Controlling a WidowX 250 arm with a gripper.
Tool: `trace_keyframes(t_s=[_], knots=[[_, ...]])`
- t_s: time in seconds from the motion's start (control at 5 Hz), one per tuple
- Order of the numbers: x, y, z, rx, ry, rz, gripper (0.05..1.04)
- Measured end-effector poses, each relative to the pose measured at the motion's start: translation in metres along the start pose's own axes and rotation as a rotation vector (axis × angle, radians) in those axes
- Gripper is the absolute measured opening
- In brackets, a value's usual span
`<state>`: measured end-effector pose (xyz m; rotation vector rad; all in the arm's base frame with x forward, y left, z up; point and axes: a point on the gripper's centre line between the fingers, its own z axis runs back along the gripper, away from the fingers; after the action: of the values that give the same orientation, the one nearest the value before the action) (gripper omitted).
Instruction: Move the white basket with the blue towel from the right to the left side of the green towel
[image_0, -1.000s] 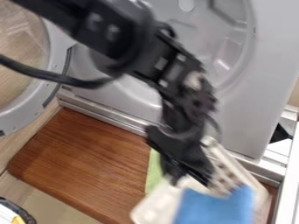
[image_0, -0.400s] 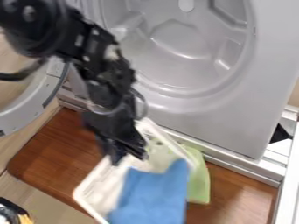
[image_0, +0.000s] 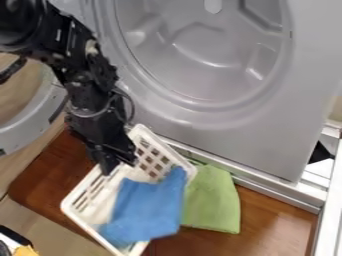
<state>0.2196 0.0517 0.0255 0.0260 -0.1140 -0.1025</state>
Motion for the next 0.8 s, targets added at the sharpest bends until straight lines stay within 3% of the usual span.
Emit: trace_keyframes(t_s=[0.4,0.8], knots=[[0.003,0.037,-0.019,0.020,0.008,-0.002,0.090],[0.008,0.058,-0.034,0.010,-0.003,-0.006,0.110]])
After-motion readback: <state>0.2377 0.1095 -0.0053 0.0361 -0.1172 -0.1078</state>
